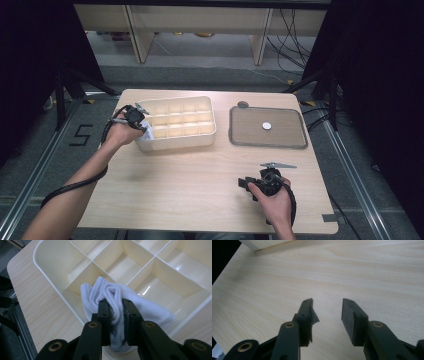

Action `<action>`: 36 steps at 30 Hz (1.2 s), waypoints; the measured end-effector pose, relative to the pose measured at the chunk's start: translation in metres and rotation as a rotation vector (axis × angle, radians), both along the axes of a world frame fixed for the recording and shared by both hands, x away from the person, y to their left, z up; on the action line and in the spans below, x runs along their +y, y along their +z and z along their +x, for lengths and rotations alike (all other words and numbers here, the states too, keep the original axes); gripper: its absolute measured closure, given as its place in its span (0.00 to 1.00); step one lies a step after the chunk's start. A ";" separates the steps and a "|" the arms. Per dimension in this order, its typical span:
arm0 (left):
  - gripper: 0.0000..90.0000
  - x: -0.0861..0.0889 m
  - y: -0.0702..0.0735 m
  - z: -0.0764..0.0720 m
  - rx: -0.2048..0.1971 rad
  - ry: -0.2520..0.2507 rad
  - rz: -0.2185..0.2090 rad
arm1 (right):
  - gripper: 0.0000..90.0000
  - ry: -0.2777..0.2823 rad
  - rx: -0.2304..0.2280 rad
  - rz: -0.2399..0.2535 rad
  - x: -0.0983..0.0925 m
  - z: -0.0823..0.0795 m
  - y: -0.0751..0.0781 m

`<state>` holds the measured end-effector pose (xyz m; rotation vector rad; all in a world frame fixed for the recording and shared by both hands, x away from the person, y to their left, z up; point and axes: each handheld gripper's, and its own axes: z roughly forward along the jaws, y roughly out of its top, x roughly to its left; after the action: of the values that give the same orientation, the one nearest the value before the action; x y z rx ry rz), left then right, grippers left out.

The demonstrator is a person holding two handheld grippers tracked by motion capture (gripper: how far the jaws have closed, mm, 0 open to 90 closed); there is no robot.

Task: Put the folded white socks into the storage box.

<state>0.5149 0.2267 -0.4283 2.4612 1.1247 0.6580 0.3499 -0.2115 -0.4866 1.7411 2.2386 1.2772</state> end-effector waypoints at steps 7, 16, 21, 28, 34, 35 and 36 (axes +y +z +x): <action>0.87 -0.003 -0.003 -0.001 0.022 -0.019 0.024 | 0.69 -0.001 0.003 0.001 0.000 0.000 0.000; 0.87 0.000 -0.005 0.004 0.061 -0.006 -0.016 | 0.69 -0.004 -0.001 -0.009 0.000 0.000 0.000; 0.87 -0.001 -0.005 0.006 0.101 -0.013 0.003 | 0.69 -0.007 0.004 -0.003 0.000 0.000 0.001; 0.87 0.000 -0.005 0.008 0.129 -0.012 0.005 | 0.69 -0.011 -0.008 -0.013 0.000 0.000 0.000; 0.87 -0.002 -0.006 0.009 0.148 -0.002 0.009 | 0.69 -0.007 -0.003 -0.013 0.000 0.000 0.000; 0.87 -0.002 -0.007 0.010 0.144 -0.008 0.003 | 0.69 -0.007 -0.003 -0.014 0.000 0.000 -0.001; 0.87 -0.002 -0.007 0.010 0.150 -0.003 0.003 | 0.69 -0.007 -0.003 -0.013 0.000 0.000 -0.001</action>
<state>0.5250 0.2242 -0.4349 2.5499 1.1746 0.4808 0.3500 -0.2114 -0.4871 1.7395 2.2325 1.2597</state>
